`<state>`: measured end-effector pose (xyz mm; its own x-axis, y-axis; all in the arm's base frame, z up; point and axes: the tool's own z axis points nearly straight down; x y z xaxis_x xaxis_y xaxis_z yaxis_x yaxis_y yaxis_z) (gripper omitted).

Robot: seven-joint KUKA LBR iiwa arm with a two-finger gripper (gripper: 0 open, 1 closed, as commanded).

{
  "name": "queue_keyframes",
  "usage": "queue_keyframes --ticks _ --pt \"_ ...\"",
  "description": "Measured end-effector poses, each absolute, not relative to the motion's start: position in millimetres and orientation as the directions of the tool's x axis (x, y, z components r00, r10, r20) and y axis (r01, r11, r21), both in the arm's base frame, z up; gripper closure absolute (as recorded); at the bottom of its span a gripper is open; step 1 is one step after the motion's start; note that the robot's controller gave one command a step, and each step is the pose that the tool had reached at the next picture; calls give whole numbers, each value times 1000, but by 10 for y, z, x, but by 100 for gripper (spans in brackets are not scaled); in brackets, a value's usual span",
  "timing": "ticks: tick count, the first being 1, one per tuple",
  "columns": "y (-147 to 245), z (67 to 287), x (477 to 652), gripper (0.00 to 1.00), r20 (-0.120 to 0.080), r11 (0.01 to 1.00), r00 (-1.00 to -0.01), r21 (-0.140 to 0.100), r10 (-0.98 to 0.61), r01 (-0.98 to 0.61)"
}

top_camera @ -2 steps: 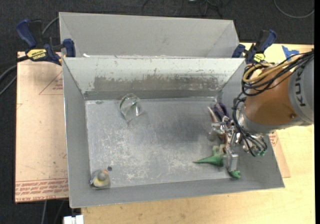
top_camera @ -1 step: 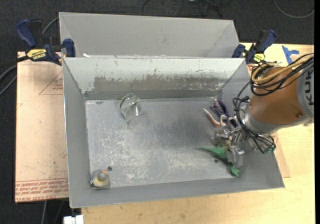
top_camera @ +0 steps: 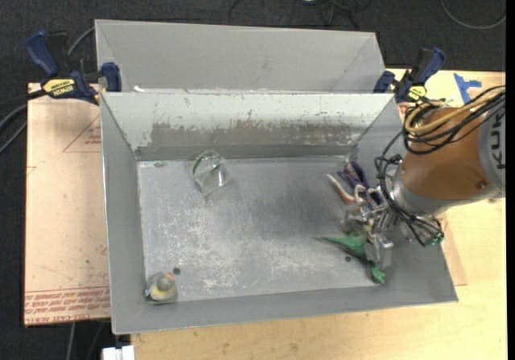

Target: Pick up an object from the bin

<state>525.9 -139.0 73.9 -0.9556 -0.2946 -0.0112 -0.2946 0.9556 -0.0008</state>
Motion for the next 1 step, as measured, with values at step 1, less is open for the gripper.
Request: queue_keyframes --ticks 1 --pt "-1389 740 5259 100 -11 956 -955 -1 -295 -295"
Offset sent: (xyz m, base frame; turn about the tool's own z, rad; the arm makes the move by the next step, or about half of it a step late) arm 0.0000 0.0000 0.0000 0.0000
